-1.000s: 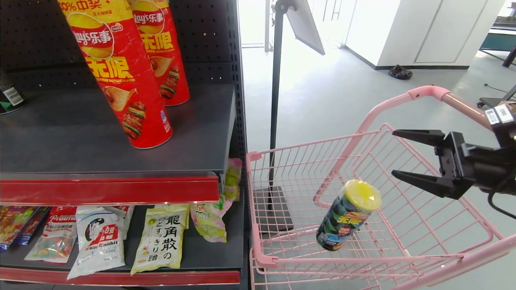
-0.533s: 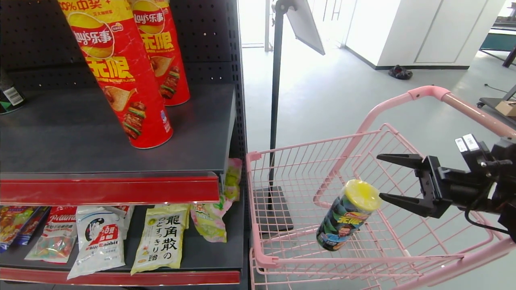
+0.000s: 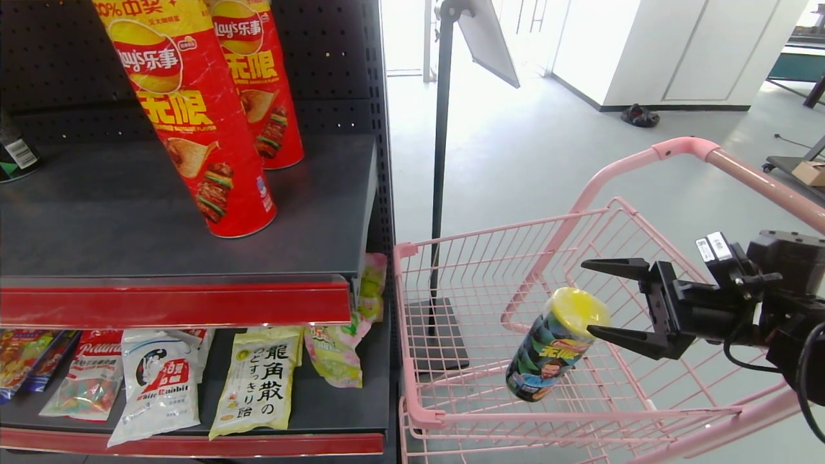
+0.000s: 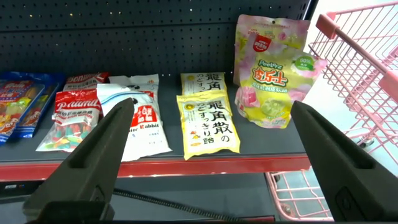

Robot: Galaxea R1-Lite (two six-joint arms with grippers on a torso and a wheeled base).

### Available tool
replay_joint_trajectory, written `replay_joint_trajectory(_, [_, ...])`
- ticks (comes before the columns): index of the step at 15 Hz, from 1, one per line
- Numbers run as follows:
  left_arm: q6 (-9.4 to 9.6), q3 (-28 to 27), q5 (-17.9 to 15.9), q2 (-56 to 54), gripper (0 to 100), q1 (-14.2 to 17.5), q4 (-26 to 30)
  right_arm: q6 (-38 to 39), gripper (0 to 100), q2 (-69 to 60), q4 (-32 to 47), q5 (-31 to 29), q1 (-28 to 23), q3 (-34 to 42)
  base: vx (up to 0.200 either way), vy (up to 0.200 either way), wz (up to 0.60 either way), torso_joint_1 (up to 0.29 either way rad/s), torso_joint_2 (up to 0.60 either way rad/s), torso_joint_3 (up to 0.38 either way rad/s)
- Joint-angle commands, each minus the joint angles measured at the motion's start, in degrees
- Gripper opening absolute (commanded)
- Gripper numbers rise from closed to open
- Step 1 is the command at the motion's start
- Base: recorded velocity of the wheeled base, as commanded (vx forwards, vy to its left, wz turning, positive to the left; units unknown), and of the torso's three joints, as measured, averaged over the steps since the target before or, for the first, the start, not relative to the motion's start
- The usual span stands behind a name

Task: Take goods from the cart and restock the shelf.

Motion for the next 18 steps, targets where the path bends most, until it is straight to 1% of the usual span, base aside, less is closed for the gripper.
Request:
replay_joint_trajectory(1, [0.02, 0.0, 0.0, 0.0, 100, 0.0, 0.0, 0.1, 100, -1.0, 0.1, 0.0, 1.4, -0.2, 0.0, 0.0, 0.0, 0.0, 0.0, 0.0])
replay_joint_trajectory(5, [0.02, 0.0, 0.0, 0.0, 100, 0.0, 0.0, 0.2, 100, 0.7, 0.9, -0.1, 4.1, -5.2, 0.0, 0.0, 0.0, 0.0, 0.0, 0.0])
replay_joint_trajectory(8, [0.02, 0.0, 0.0, 0.0, 100, 0.0, 0.0, 0.1, 100, 2.5, 0.9, 0.0, 5.3, -5.5, 0.0, 0.0, 0.0, 0.0, 0.0, 0.0])
replay_joint_trajectory(18, [0.02, 0.0, 0.0, 0.0, 100, 0.0, 0.0, -0.8, 100, 5.0, 0.8, 1.2, 4.0, -3.8, 0.0, 0.0, 0.0, 0.0, 0.0, 0.0])
